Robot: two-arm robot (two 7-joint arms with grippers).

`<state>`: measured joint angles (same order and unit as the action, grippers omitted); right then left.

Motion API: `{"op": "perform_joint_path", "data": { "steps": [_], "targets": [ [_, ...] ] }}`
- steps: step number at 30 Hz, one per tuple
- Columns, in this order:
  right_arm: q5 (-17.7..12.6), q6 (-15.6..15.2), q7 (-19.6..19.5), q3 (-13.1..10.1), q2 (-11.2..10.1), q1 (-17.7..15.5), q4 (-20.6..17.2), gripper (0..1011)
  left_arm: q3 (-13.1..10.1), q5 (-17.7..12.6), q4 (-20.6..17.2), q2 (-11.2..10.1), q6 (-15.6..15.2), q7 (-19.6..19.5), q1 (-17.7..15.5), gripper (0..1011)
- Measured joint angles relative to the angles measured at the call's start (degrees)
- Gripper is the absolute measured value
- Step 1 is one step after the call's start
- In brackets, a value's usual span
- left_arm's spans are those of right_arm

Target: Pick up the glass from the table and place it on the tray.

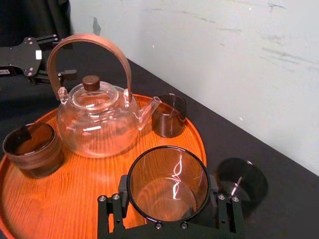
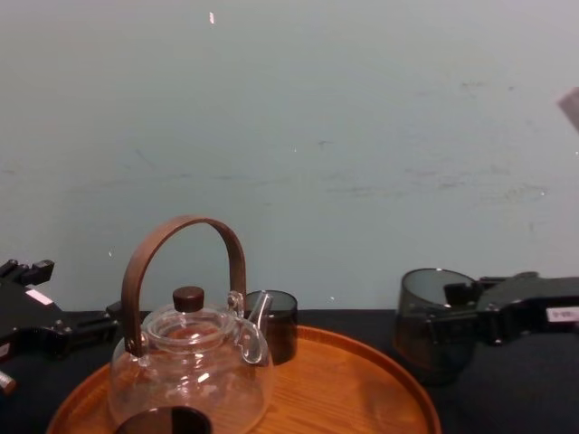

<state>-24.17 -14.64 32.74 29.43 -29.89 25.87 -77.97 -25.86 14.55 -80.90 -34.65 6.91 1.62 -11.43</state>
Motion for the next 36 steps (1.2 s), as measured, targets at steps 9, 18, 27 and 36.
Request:
{"op": "perform_joint_path", "data": {
  "steps": [9,18,27,36],
  "targets": [
    [1.2,1.9,0.6,2.0,3.3,3.1,5.1,905,0.0,0.0,0.0,0.0,0.0,0.0,0.0,1001],
    [2.9,5.5,0.7,3.3,6.3,4.9,9.5,905,0.0,0.0,0.0,0.0,0.0,0.0,0.0,1001],
    [3.7,10.0,2.0,3.7,9.1,5.9,14.1,905,0.0,0.0,0.0,0.0,0.0,0.0,0.0,1001],
    [4.4,12.2,3.1,3.8,11.3,6.9,18.3,905,0.0,0.0,0.0,0.0,0.0,0.0,0.0,1001]
  ]
}}
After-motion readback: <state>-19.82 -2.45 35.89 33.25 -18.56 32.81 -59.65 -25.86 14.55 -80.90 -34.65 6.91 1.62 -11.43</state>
